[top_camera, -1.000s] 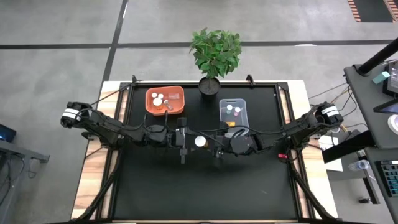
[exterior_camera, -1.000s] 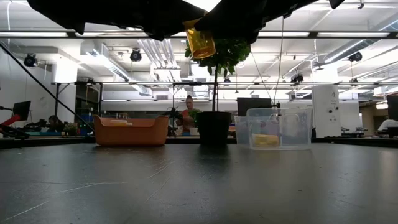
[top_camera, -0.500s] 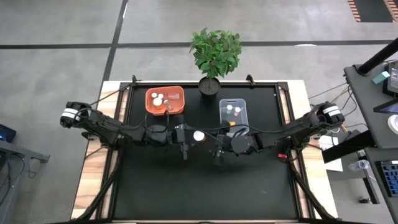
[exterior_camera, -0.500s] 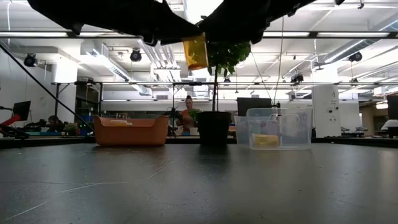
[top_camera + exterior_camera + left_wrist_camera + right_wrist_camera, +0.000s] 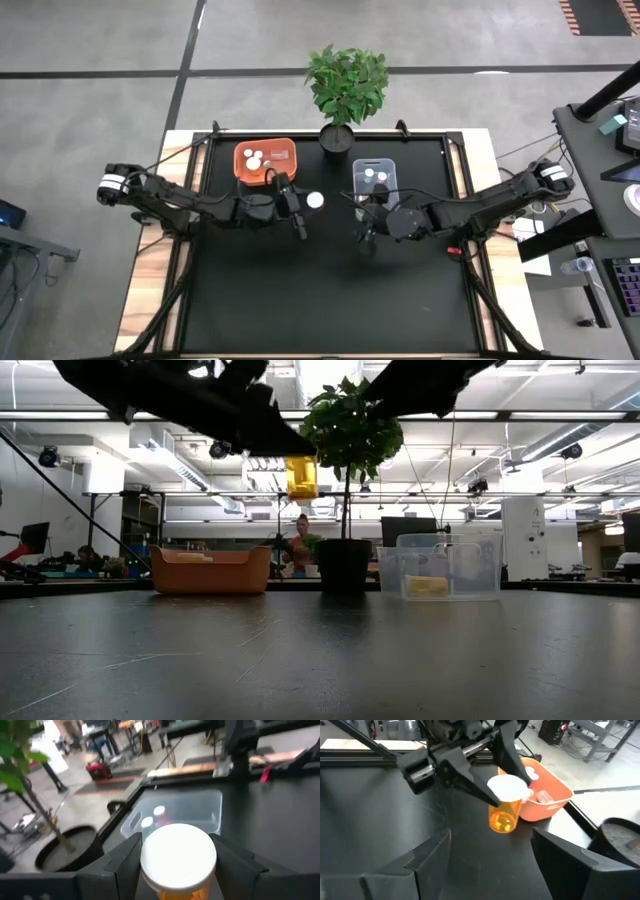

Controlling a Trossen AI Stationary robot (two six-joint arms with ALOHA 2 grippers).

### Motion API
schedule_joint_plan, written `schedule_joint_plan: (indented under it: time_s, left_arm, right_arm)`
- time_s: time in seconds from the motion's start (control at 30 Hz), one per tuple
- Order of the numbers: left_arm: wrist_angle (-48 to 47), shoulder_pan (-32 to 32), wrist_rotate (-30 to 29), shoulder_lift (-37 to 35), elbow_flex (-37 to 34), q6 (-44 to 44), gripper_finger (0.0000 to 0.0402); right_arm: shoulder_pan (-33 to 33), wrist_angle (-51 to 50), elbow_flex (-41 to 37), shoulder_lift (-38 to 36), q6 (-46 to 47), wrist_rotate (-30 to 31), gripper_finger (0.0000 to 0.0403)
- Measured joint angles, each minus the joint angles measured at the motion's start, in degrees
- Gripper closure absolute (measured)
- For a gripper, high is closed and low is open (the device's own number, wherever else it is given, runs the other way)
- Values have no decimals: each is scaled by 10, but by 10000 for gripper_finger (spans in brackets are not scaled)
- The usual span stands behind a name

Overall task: Pick and place medicine bottles into bin by pill shape (circle, oval)
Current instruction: Put the orange tablet pill bottle into the orange bin

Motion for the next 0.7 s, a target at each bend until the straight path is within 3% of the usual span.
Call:
schedule_joint_plan:
  time_s: [0.1,0.43,0.7]
  left_arm:
    - [-36,12,-8,-2,0,-21,208]
    - [-204,49,-119,-54,-5,-80,208]
    - [-202,138,-122,-83,-45,-145,208]
  right_arm:
    - [0,-11,-8,-20,-5,0,141]
    - [0,15,-93,-81,13,11,142]
    - [0,97,-155,-109,-9,14,142]
